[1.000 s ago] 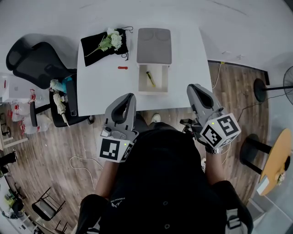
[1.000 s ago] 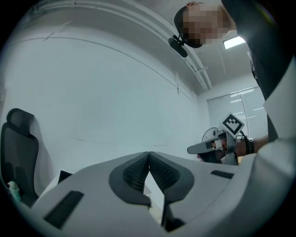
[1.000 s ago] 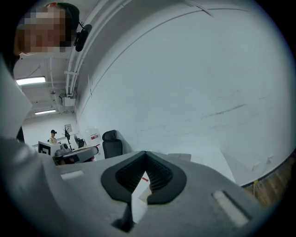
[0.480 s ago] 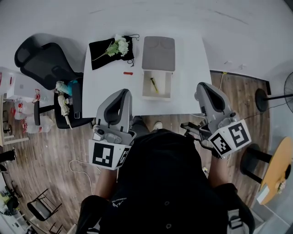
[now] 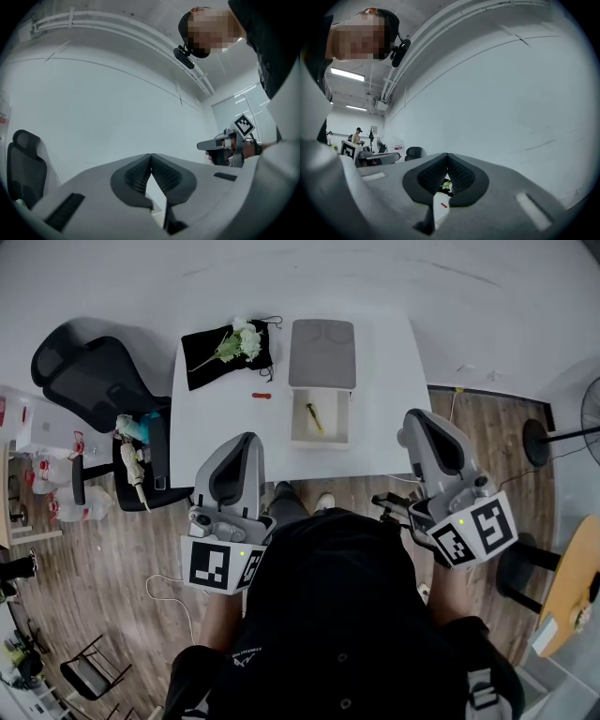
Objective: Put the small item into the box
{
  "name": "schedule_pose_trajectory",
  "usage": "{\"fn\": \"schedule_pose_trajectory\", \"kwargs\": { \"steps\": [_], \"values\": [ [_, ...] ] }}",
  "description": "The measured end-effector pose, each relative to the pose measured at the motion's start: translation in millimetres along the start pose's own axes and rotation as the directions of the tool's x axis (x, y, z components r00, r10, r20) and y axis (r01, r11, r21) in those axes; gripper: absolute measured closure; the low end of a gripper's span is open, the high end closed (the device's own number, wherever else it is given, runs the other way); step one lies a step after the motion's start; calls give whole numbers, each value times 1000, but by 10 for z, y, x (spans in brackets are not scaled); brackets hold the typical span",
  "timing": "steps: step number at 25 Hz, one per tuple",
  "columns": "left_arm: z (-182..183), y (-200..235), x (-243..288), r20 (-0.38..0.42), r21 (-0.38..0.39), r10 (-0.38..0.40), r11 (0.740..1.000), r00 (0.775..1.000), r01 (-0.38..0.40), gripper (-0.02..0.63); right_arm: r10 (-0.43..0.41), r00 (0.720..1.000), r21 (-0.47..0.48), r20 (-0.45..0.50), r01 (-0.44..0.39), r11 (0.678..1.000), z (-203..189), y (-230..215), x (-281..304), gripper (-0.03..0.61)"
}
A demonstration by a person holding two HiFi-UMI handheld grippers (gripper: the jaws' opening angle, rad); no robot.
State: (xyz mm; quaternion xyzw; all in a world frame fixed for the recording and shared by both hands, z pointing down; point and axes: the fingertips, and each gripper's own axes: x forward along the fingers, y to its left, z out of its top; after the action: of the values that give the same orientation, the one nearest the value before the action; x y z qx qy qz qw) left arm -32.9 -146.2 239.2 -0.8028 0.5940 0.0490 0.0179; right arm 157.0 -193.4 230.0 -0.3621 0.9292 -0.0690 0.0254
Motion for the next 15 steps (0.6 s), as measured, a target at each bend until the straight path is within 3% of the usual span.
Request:
{"fn": "schedule_pose_trajectory", "kwargs": {
  "steps": [15],
  "values": [
    [-17, 4, -52, 2, -1, 17, 1000, 1000, -17, 609, 4, 1000, 10, -17, -4, 1000, -82, -2, -13, 574]
  ]
}}
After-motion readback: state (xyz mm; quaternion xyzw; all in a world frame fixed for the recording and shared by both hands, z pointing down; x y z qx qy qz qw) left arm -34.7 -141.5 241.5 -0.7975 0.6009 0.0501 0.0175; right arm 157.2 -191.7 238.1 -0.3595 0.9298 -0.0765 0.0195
